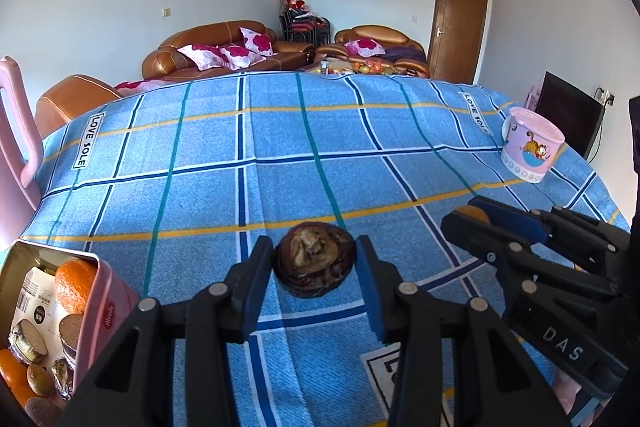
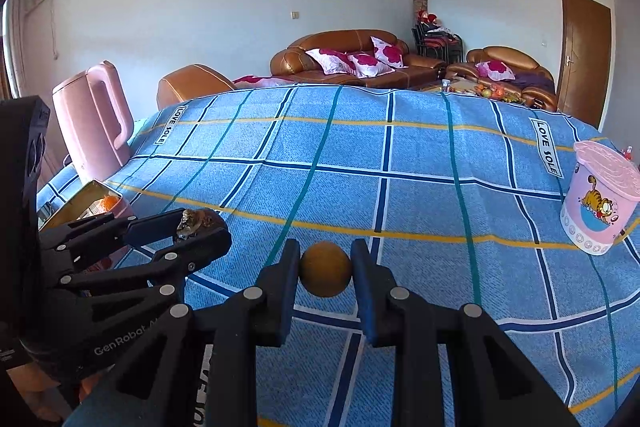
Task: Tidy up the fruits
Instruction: 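Lift the mangosteen with the left gripper while the right lifts the tan fruit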
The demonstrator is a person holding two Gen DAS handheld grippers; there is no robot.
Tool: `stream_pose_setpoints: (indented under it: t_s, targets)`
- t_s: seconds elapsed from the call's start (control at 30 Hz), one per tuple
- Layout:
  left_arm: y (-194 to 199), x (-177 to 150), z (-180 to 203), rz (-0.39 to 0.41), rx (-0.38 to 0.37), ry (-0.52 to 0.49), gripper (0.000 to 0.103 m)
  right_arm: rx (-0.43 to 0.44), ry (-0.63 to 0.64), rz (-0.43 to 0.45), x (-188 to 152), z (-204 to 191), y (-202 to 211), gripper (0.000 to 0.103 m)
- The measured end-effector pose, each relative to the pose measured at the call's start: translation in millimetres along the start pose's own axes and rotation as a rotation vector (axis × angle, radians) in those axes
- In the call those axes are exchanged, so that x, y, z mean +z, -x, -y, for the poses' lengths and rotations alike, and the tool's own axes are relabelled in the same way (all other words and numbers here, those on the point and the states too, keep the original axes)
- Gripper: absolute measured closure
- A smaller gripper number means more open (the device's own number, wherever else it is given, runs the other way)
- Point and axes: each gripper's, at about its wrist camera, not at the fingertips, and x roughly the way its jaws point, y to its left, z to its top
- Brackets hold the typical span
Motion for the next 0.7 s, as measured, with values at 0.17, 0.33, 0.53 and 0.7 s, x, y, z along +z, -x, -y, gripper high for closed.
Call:
stream_pose_setpoints:
  t_s: [0.17,0.33,0.53,0.7]
  targets:
    - [4.9,-0.8,1.1,0.027,0.007,-0.007,0.059,0.0,0.003,0.024,-0.6,-0.2,5.2,0.075]
    - [9.7,-1.5,2.0,0.054,0.015,-0.014,0.059,0.0,0.007,0.044,-1.1,-0.4,8.7,0.075]
    - [16.8,-2.5,2.5,0.089,0.023,-0.02,0.059,-0.002,0.012,0.073,-2.0,-1.2,13.3,0.075]
    - [21.6,-3.2,2.2,0.111,0.027,-0.019,0.059,-0.003,0.01,0.09,-2.1,-1.5,16.3,0.075]
